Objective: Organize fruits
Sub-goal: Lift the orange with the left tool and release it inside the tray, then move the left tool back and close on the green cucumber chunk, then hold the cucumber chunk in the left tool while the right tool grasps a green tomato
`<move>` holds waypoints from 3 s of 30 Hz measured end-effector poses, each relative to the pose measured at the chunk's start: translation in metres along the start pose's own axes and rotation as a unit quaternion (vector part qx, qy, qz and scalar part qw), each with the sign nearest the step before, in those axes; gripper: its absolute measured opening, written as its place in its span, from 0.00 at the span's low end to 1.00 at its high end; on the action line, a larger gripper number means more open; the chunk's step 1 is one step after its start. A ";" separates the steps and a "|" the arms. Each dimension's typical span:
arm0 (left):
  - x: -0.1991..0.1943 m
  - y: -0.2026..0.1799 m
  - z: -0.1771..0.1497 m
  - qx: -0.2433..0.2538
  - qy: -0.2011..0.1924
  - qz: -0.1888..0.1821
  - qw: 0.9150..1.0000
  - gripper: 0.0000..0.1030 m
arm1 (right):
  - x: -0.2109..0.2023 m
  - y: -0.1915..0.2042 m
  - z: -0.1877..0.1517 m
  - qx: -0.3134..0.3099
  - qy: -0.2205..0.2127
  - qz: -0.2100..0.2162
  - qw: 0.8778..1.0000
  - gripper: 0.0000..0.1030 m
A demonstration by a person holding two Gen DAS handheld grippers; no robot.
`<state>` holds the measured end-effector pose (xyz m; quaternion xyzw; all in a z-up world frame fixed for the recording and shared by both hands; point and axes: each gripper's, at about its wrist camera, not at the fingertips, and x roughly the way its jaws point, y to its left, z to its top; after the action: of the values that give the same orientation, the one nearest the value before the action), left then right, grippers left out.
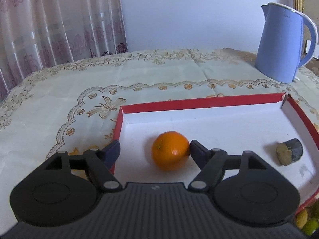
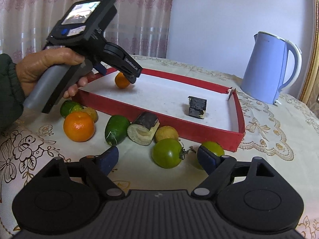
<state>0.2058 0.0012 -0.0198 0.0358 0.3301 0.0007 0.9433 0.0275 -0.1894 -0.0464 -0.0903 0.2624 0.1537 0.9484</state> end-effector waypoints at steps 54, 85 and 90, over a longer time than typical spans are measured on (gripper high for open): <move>-0.103 0.030 -0.110 -0.033 0.002 -0.066 0.997 0.58 | 0.002 0.001 -0.002 -0.001 0.005 -0.062 0.998 0.93; -0.130 0.044 -0.117 -0.023 -0.028 -0.072 0.997 0.25 | 0.006 0.012 -0.002 -0.034 0.015 -0.095 0.995 0.93; -0.126 0.051 -0.119 -0.034 -0.020 -0.068 0.997 0.25 | 0.005 0.011 -0.003 -0.025 0.019 -0.095 0.995 0.93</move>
<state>0.0346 0.0571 -0.0303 -0.0192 0.3121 -0.0531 0.9484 0.0264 -0.1787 -0.0528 -0.1410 0.2667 0.0674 0.9510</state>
